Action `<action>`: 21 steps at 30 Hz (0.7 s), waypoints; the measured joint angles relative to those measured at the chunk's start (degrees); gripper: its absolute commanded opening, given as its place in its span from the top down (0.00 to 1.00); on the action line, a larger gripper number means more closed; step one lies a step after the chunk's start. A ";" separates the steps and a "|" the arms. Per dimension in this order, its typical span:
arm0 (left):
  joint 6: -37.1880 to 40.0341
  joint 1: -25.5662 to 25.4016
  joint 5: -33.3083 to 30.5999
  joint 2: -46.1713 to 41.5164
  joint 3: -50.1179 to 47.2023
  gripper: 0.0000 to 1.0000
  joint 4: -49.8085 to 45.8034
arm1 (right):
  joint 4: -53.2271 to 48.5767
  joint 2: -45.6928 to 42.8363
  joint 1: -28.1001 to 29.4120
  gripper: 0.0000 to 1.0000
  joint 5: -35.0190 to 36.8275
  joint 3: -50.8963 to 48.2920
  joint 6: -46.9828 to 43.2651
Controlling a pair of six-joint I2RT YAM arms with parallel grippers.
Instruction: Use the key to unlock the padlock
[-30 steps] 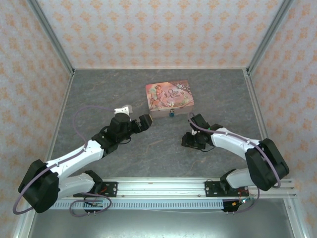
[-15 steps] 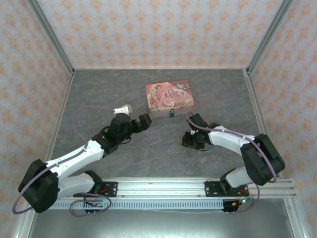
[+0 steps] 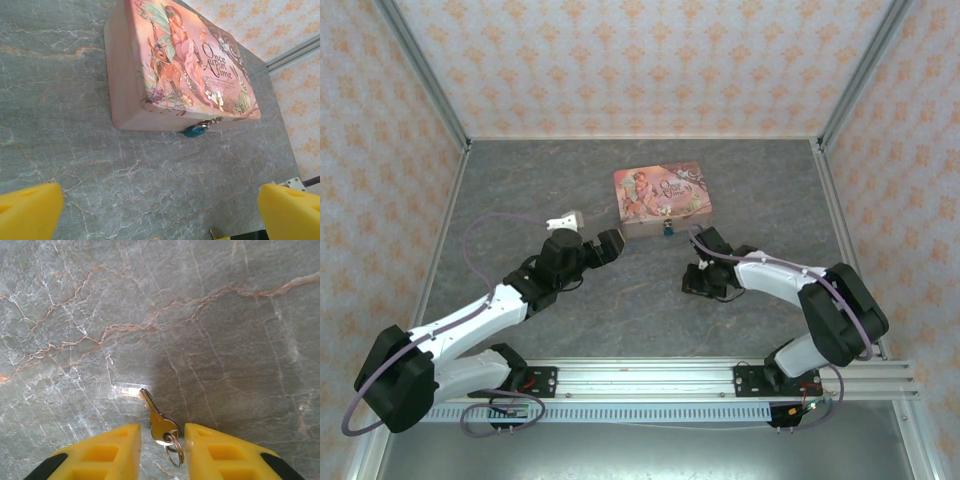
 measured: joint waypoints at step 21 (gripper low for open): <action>-0.35 0.00 -0.96 -1.27 0.00 0.00 -1.05 | 2.67 -0.55 0.33 1.00 0.28 0.09 1.20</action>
